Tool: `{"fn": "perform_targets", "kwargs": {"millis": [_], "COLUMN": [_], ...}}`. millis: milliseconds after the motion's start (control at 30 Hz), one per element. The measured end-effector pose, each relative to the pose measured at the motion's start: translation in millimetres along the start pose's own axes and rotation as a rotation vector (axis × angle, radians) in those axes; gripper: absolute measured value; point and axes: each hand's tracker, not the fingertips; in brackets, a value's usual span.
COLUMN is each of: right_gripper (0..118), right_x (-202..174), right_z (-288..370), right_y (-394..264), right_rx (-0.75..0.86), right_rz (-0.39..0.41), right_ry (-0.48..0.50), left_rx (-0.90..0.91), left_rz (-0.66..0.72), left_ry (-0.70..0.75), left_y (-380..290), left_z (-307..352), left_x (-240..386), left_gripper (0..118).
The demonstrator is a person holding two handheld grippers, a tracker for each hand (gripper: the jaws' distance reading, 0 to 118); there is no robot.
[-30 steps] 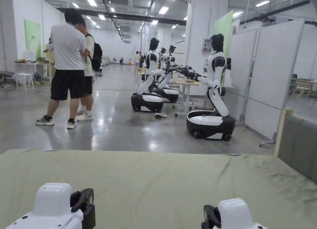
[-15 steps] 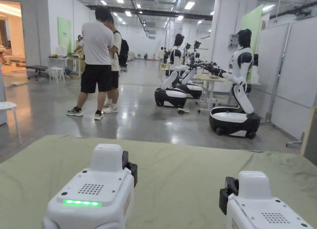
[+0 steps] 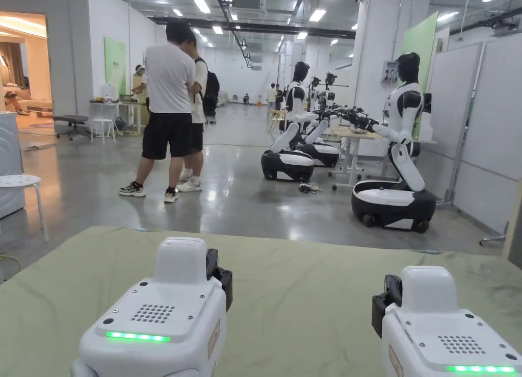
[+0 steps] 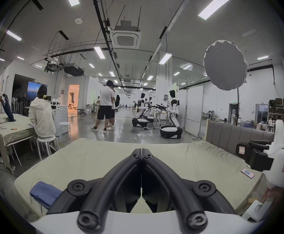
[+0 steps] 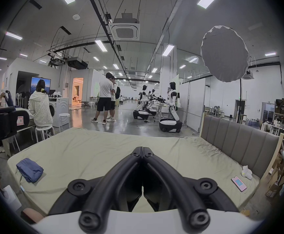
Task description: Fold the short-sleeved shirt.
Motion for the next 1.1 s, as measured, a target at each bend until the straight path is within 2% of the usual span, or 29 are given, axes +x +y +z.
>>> {"fn": "perform_targets", "kwargs": {"millis": [100, 133, 167, 200, 233, 267, 300, 333, 400, 600, 667, 733, 800, 867, 933, 967, 1033, 1100], "right_gripper": [2, 10, 28, 40, 54, 82, 100, 111, 117, 118, 118, 118, 118, 118, 118, 118, 118, 118], "right_x": [0.6, 0.9, 1.8, 2.4, 2.5, 2.2, 1.1, 0.2, -0.3, -3.3, -2.4, -1.1, -1.5, -3.9, -10.0, -11.9, -12.7, -12.0], "right_z": [2.2, 2.4, 2.8, 2.7, 2.4, 2.2, 1.6, 1.5, 3.9, 1.5, 1.9, 1.6, 1.3, 0.6, 2.0, 2.7, 2.3, 0.8], "right_y": [-0.1, -0.3, 0.0, 0.0, -0.5, -1.3, -3.1, -4.7, -7.8, -7.3, -6.3, -3.7, -2.5, -2.2, -2.8, -3.6, -2.8, -0.9], "right_rx": [0.018, 0.02, 0.02, 0.015, 0.01, 0.008, 0.007, 0.005, 0.023, 0.018, 0.021, 0.008, 0.003, -0.016, -0.02, -0.017, -0.034, -0.066], "right_rz": [-0.002, -0.007, -0.013, -0.019, -0.024, -0.026, -0.026, -0.025, -0.02, 0.016, 0.002, -0.024, -0.034, -0.002, 0.064, 0.069, 0.059, 0.003], "right_ry": [-0.023, -0.024, -0.026, -0.021, -0.02, -0.02, -0.027, -0.032, -0.033, -0.083, -0.092, -0.078, -0.019, 0.041, 0.026, 0.027, 0.041, 0.048], "left_rx": [-0.006, -0.007, -0.005, 0.003, 0.01, 0.01, 0.005, 0.012, 0.035, 0.002, 0.0, -0.006, -0.007, -0.007, -0.009, -0.009, -0.003, -0.002], "left_rz": [-0.013, -0.011, -0.001, 0.015, 0.033, 0.047, 0.058, 0.067, 0.057, 0.021, 0.025, 0.02, 0.019, 0.022, 0.024, 0.021, 0.012, 0.004], "left_ry": [0.023, 0.024, 0.017, 0.01, 0.007, 0.006, 0.006, 0.008, 0.025, 0.057, 0.051, 0.053, 0.055, 0.056, 0.063, 0.066, 0.064, 0.066], "left_y": [-1.8, -2.6, -3.5, -4.4, -5.4, -5.5, -5.6, -6.1, -5.7, -3.5, -4.6, -4.4, -3.5, -1.1, 1.3, 1.9, 2.3, 3.1], "left_z": [1.5, 2.1, 2.8, 3.6, 4.0, 3.5, 2.9, 3.5, 5.2, 2.6, 2.4, 2.3, 2.3, 2.5, 2.8, 3.1, 3.7, 4.4], "left_x": [-0.3, -1.3, -2.7, -4.2, -4.8, -5.5, -6.4, -7.2, -6.6, -4.8, -4.6, -3.1, -2.7, -1.7, -0.2, 0.5, 1.5, 3.1], "left_gripper": [0, 0, 9, 30, 58, 95, 110, 116, 117, 117, 117, 117, 117, 117, 117, 117, 117, 117]}}
